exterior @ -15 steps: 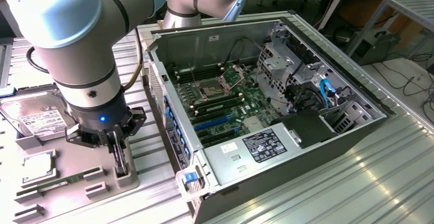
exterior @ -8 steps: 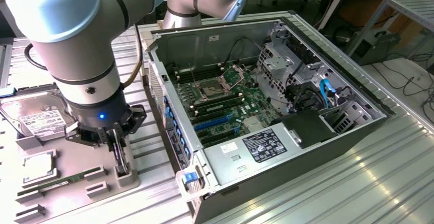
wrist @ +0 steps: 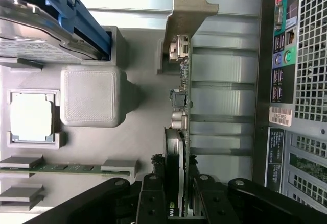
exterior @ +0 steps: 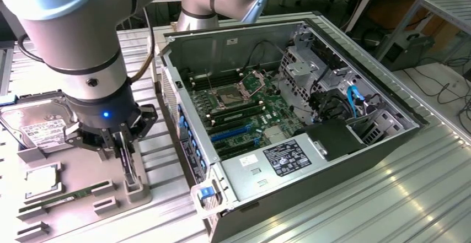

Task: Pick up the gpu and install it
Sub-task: 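Pick up the gpu and move the gpu toward the slot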

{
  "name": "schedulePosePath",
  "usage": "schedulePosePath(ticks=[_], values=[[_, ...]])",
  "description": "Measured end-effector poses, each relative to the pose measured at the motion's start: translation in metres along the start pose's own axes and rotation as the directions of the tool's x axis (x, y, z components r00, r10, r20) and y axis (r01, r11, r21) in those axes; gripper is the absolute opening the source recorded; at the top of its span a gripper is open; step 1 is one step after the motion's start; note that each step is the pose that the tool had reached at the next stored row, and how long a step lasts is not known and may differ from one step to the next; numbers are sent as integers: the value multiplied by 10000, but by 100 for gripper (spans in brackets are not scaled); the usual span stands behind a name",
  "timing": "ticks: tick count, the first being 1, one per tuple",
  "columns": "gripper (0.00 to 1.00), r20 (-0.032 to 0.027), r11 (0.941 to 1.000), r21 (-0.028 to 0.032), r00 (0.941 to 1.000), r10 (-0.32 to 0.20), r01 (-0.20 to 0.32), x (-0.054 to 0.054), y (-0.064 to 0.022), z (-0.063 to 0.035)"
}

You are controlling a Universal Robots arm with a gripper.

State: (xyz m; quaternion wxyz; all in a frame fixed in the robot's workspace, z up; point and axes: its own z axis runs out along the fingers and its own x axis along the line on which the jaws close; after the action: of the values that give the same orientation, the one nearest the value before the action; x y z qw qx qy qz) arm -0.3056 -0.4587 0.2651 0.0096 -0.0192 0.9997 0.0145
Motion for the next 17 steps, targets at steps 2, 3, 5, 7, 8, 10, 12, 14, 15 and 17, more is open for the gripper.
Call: schedulePosePath(ticks=[2, 3, 5, 7, 8, 10, 12, 14, 15, 17], values=[[27, -1, 10000, 1, 10000, 0, 0, -2, 2, -83], [27, 1, 10000, 0, 10000, 0, 0, -2, 3, -111], [27, -1, 10000, 1, 10000, 0, 0, -3, 5, -169], [27, 0, 10000, 0, 10000, 0, 0, -4, 6, -217], [27, 0, 10000, 1, 10000, 0, 0, -5, 7, -241], [27, -1, 10000, 1, 10000, 0, 0, -6, 8, -291], [27, 0, 10000, 0, 10000, 0, 0, -7, 10, -338], [27, 0, 10000, 0, 10000, 0, 0, -8, 11, -390], [27, -1, 10000, 1, 10000, 0, 0, -8, 12, -412], [27, -1, 10000, 1, 10000, 0, 0, -9, 13, -451]])
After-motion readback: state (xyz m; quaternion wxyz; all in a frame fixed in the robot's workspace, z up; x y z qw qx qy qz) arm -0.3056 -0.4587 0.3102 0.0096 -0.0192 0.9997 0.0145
